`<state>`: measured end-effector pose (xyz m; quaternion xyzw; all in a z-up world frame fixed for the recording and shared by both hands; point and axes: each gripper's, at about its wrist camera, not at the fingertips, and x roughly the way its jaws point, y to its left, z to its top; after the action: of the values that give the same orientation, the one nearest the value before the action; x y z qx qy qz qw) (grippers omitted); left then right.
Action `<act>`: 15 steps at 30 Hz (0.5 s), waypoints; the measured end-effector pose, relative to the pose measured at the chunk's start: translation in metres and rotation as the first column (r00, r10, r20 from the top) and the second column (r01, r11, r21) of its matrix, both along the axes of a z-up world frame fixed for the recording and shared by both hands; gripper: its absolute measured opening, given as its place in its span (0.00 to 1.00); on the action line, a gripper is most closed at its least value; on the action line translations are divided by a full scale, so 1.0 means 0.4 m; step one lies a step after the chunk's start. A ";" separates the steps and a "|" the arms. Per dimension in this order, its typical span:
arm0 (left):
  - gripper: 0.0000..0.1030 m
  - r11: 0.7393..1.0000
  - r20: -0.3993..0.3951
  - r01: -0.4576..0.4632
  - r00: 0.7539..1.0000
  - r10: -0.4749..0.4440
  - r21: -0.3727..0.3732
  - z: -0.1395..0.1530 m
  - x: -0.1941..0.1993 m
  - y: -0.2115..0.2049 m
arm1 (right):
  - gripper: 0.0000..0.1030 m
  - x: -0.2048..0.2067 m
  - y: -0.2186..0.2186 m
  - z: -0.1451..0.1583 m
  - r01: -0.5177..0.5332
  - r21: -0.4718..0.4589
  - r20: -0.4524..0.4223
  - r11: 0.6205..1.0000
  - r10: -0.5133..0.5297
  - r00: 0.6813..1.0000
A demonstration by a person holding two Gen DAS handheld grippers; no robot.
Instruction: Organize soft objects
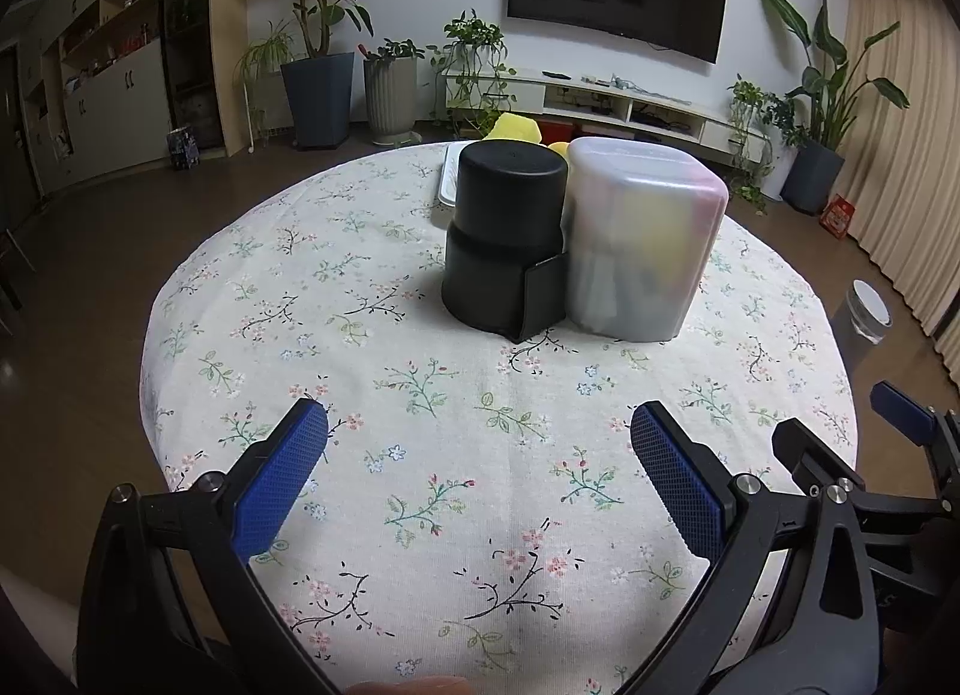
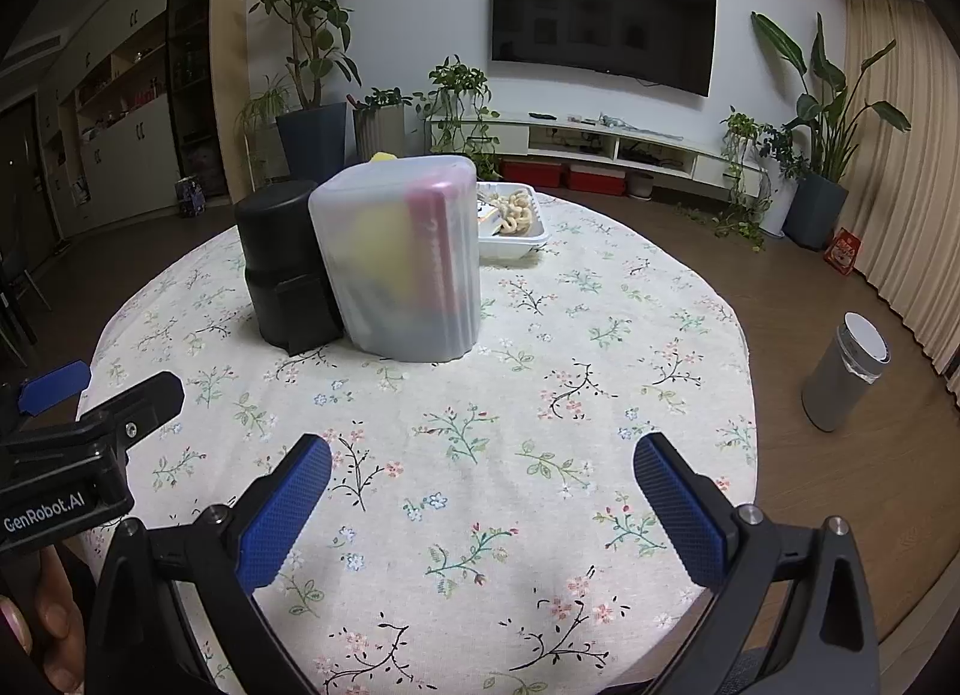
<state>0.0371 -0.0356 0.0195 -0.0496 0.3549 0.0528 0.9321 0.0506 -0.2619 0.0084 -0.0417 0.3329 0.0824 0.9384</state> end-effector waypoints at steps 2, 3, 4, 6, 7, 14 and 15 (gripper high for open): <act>1.00 1.000 -0.001 -0.001 1.000 0.001 0.000 0.000 0.000 0.001 | 1.00 -0.001 0.000 0.000 0.000 0.000 0.000 1.000 0.000 1.000; 1.00 1.000 0.000 0.000 1.000 0.000 0.001 0.000 0.000 0.001 | 1.00 0.000 0.000 0.000 0.000 0.001 0.000 1.000 0.000 1.000; 1.00 1.000 -0.001 0.000 1.000 0.000 0.000 -0.001 0.000 0.001 | 1.00 0.000 0.000 0.000 0.000 0.000 -0.001 1.000 0.000 1.000; 1.00 1.000 -0.001 0.000 1.000 0.000 0.000 -0.001 0.000 0.002 | 1.00 -0.003 0.003 -0.004 -0.003 -0.001 -0.003 1.000 0.003 1.000; 1.00 1.000 0.000 -0.002 1.000 0.002 0.002 0.000 0.000 0.001 | 1.00 -0.005 0.004 -0.006 -0.004 -0.002 -0.004 1.000 0.004 1.000; 1.00 1.000 -0.001 -0.007 1.000 0.007 0.002 -0.001 -0.002 0.000 | 1.00 -0.005 0.006 -0.006 -0.003 -0.001 -0.003 1.000 0.003 1.000; 1.00 1.000 -0.001 -0.009 1.000 0.009 0.002 -0.001 -0.002 0.000 | 1.00 -0.005 0.006 -0.006 -0.003 -0.002 -0.003 1.000 0.003 1.000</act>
<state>0.0363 -0.0355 0.0191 -0.0500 0.3553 0.0573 0.9317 0.0488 -0.2594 0.0060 -0.0429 0.3343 0.0837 0.9378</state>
